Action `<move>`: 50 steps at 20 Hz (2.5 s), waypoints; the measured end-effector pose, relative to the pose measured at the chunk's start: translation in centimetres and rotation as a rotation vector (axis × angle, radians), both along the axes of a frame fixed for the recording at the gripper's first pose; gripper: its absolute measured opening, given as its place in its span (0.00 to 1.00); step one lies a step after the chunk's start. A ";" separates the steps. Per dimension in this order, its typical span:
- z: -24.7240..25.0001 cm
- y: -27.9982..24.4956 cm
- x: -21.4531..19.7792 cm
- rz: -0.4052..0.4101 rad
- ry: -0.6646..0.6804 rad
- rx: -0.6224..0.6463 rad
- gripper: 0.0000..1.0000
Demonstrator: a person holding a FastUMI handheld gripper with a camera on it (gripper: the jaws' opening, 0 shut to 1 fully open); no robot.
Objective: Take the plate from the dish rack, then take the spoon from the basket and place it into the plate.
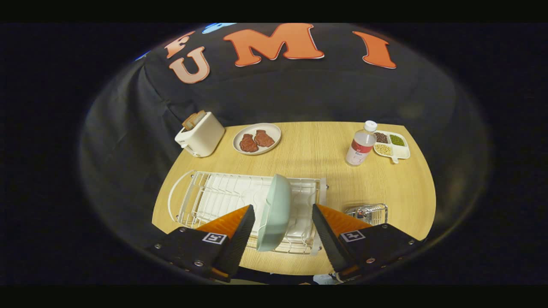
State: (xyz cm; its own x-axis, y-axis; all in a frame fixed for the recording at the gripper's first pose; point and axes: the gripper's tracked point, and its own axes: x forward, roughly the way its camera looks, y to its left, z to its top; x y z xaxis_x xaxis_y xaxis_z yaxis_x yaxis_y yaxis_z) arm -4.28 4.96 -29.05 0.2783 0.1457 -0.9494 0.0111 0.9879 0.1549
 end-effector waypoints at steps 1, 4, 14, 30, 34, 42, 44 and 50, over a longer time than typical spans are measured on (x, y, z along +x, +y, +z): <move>-0.6 0.3 -0.4 0.004 0.025 -0.003 0.80; -2.4 1.2 -0.9 -0.004 0.098 -0.015 0.71; -5.0 1.0 -1.6 -0.045 0.203 -0.153 0.32; 1.7 -3.3 -0.3 -0.071 0.036 -0.372 0.20; 4.4 -4.5 -2.1 -0.127 0.000 -0.304 0.20; 6.3 -7.1 -9.8 -0.233 0.007 -0.165 0.20; 6.0 -7.0 -12.2 -0.260 0.028 -0.104 0.20; 4.0 -6.3 -18.4 -0.315 0.077 0.031 0.19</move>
State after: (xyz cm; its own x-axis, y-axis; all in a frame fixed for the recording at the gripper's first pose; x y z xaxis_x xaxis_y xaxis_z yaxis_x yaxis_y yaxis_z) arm -22.69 -1.38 -25.05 0.2419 0.0935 -0.9658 0.3283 0.9288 0.1721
